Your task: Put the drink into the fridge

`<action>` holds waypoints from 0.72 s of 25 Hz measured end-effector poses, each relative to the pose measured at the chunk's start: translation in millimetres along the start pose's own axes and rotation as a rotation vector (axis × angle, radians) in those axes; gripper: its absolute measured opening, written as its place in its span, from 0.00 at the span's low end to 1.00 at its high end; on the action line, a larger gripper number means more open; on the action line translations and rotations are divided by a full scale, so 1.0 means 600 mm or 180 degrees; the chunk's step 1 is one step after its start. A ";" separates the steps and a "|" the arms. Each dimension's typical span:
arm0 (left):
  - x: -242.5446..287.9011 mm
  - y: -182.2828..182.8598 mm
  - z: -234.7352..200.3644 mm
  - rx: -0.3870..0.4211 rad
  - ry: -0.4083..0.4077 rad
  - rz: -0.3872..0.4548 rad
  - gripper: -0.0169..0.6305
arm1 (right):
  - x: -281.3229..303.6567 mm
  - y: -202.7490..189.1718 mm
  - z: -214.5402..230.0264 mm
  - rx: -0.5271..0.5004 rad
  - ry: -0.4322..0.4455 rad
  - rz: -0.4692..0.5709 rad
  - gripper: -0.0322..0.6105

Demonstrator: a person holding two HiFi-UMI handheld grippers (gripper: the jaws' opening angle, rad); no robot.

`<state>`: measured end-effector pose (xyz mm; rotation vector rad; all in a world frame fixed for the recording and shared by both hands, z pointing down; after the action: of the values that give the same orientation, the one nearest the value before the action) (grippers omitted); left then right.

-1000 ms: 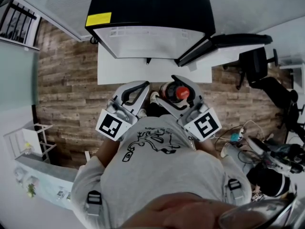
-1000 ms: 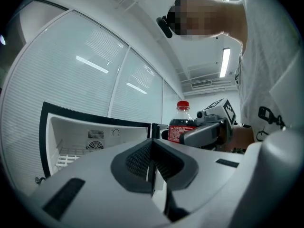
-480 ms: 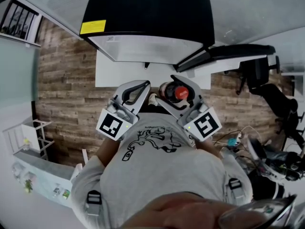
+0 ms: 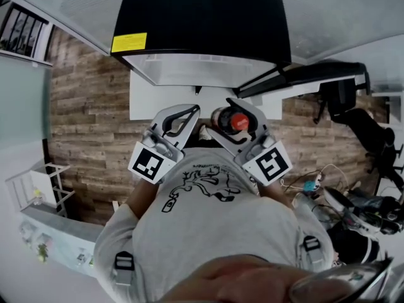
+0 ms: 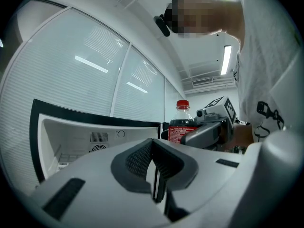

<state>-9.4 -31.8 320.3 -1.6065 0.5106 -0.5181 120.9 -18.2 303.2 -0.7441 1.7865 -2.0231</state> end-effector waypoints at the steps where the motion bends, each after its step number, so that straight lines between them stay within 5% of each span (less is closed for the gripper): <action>1: -0.001 0.001 -0.005 -0.0003 -0.0008 -0.0005 0.03 | 0.003 0.001 -0.001 0.0003 -0.0011 -0.0009 0.55; 18: -0.011 -0.035 -0.062 -0.0028 -0.0017 -0.0035 0.03 | 0.051 -0.042 0.013 -0.0019 -0.0168 -0.0145 0.55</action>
<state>-36.5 -55.1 344.2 -1.6195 0.5010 -0.5203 103.2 -38.3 333.2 -0.8393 1.7624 -2.0085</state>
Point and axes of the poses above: the fingertips, and each gripper's own axes: x forward along the fingers, z to its right, y out of its top, the point moved 6 cm from there along -x, backward along the fingers, and after that the axes turned 5 degrees about y, right-handed, at the moved point
